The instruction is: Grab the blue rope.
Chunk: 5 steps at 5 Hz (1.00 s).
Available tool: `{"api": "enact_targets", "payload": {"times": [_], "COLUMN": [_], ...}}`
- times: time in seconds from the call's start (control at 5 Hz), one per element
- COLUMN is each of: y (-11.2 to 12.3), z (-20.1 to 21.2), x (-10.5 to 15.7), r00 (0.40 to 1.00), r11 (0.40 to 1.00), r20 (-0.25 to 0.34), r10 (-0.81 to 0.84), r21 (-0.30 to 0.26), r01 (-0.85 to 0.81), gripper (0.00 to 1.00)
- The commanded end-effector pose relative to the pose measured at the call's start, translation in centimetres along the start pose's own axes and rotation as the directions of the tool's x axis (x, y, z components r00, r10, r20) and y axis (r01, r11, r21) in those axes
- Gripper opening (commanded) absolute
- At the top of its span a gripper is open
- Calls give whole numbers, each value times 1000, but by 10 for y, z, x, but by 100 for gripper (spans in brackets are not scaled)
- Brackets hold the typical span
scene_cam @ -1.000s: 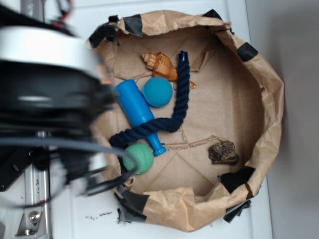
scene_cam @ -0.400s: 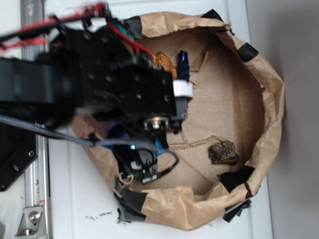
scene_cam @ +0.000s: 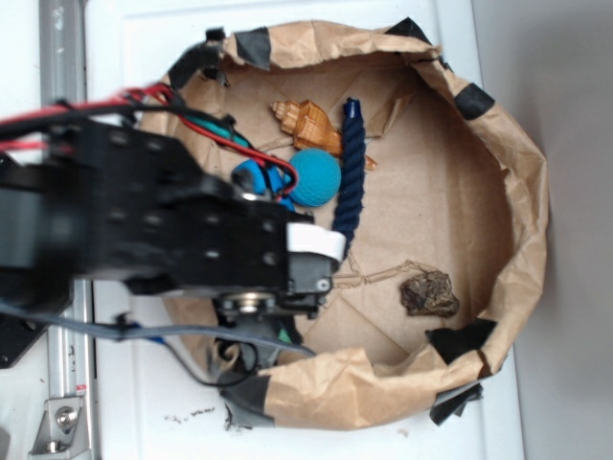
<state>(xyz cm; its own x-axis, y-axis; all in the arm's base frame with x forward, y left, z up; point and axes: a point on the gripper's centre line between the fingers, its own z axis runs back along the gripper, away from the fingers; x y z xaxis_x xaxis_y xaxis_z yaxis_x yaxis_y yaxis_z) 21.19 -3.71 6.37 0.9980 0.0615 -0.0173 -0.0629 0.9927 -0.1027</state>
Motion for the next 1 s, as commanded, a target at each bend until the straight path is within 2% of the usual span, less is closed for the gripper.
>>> {"api": "enact_targets", "payload": {"times": [0.0,0.2,0.4,0.6,0.8], "y": [37,49,48,46,46], "z": [109,123,114,104,104], "x": [42,52,56,56,56], "r00": [978,976,983,987,987], "r11": [996,995,989,988,988], "r20": [198,212,169,125,125], "r10": [-62,-45,-73,-98,-98], "r21": [78,100,139,133,133], "r01": [47,24,50,81,81], "gripper": [0,0,0,0,100]}}
